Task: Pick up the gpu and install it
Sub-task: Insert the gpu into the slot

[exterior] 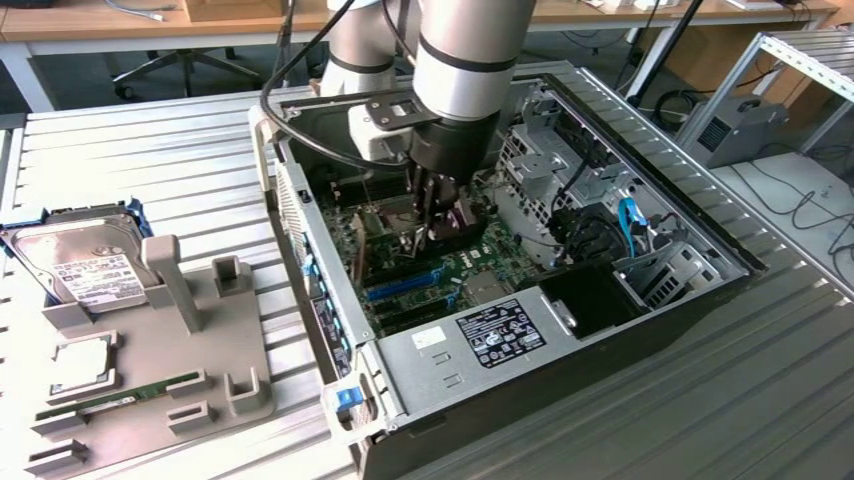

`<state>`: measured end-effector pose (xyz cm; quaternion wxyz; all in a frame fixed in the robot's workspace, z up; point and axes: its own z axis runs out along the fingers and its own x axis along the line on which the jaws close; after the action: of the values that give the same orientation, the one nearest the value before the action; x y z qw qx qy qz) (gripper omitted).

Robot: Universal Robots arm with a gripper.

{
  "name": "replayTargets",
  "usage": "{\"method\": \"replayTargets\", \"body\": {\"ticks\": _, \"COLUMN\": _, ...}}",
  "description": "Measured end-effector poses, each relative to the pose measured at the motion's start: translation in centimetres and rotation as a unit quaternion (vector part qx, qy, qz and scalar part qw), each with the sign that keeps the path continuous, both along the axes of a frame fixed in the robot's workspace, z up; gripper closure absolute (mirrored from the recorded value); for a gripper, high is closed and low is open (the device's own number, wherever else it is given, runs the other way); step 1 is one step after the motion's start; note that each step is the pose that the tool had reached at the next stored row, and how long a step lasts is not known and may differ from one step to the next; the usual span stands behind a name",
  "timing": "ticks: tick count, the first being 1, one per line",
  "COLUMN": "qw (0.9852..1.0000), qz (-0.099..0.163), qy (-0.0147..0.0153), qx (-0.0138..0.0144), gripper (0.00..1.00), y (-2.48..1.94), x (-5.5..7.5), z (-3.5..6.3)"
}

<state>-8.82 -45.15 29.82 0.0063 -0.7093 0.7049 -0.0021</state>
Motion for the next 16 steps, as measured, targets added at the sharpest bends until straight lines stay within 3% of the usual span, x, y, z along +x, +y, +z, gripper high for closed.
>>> {"method": "replayTargets", "body": {"ticks": 10, "qw": 1.0000, "qz": 0.000, "qy": 0.0000, "qx": -0.0039, "gripper": 0.74, "y": -0.21, "x": -0.8, "z": -0.67}}
{"method": "replayTargets", "body": {"ticks": 16, "qw": 1.0000, "qz": 0.000, "qy": 0.0000, "qx": -0.0043, "gripper": 0.74, "y": -0.21, "x": -1.3, "z": -1.30}}
